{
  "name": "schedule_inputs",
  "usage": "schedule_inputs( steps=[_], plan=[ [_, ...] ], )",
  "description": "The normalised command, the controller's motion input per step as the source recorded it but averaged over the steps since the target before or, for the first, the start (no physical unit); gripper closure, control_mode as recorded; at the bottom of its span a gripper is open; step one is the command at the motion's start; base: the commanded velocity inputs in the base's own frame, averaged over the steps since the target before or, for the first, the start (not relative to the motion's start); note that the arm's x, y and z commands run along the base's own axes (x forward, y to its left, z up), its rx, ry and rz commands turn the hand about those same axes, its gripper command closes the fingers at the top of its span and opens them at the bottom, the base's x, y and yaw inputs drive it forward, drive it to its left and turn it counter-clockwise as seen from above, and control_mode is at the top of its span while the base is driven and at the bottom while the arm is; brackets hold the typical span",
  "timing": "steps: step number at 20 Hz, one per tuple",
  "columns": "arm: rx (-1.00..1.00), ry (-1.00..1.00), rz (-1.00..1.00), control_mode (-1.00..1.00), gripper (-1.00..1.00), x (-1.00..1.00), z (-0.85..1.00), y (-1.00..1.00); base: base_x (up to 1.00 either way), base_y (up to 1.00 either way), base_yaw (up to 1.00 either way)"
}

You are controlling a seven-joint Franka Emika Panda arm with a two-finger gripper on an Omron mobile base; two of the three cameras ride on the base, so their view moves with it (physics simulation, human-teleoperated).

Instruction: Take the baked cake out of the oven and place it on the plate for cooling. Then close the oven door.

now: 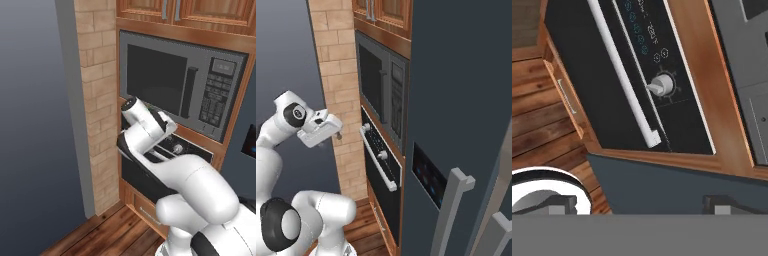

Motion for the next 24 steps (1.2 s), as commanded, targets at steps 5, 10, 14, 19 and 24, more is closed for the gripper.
schedule_inputs(
  steps=[5, 10, 14, 19, 24],
  plan=[
    [-0.05, -0.07, -0.05, -1.00, -1.00, 0.01, -0.52, -0.39, 0.00, 0.00, 0.00],
    [-0.06, -0.01, -0.02, -1.00, -1.00, 0.13, -0.43, -0.52, 0.00, 0.00, 0.00],
    [-0.09, 0.00, 0.00, -1.00, -1.00, 0.01, -0.49, -0.31, 0.00, 0.00, 0.00],
    [-0.09, 0.00, 0.00, -1.00, -1.00, 0.09, -0.49, -0.31, 0.00, 0.00, 0.00],
    [-0.09, 0.03, 0.00, -1.00, -1.00, 0.35, -0.54, -0.20, 0.00, 0.00, 0.00]
  ],
)
